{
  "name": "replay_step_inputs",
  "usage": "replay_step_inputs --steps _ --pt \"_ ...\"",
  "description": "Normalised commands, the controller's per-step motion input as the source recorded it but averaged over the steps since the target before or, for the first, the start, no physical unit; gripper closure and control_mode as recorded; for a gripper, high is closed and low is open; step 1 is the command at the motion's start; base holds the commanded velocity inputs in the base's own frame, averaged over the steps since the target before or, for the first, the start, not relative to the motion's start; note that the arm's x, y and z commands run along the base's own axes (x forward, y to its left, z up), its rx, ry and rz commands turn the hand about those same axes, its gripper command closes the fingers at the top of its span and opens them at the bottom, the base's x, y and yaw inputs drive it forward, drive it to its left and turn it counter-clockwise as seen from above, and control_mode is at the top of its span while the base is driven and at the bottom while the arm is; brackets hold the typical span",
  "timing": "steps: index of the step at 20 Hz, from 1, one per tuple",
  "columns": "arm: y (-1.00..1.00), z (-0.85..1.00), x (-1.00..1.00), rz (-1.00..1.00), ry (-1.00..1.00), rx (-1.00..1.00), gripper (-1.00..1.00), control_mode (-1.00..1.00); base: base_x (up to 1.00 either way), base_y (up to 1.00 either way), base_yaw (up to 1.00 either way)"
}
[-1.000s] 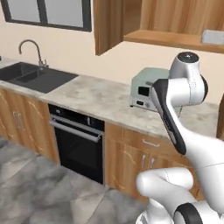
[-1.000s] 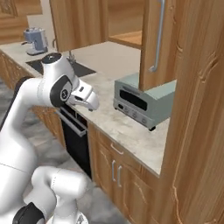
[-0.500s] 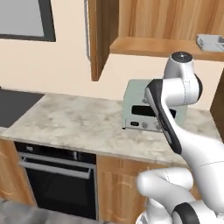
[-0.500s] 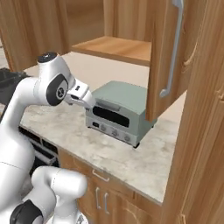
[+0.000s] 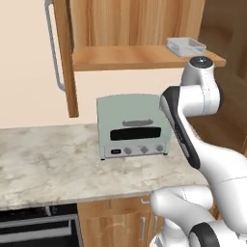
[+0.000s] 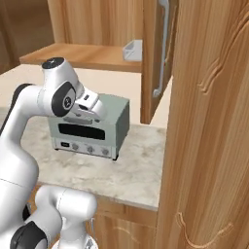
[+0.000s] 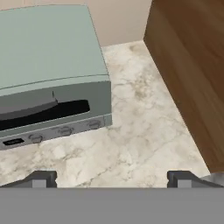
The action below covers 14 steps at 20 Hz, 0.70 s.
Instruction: Retrieve the tupperware and aluminum foil from the cabinet and place them on the dining counter near the plate with carrot and cucumber to prepare for storing leftovers.
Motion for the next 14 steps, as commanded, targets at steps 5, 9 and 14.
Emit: replay_step_inputs --steps 5,9,14 --pt "0.0 0.0 0.0 0.0 0.0 0.0 -1.0 1.0 0.25 0.17 -0.51" --pt "0.0 0.0 0.1 0.0 0.02 0.0 -1.0 -1.0 0.33 0.12 -0.13" --pt "0.0 0.29 0.09 0.12 -0.19 0.0 -1.0 -1.0 0.0 0.0 0.0"
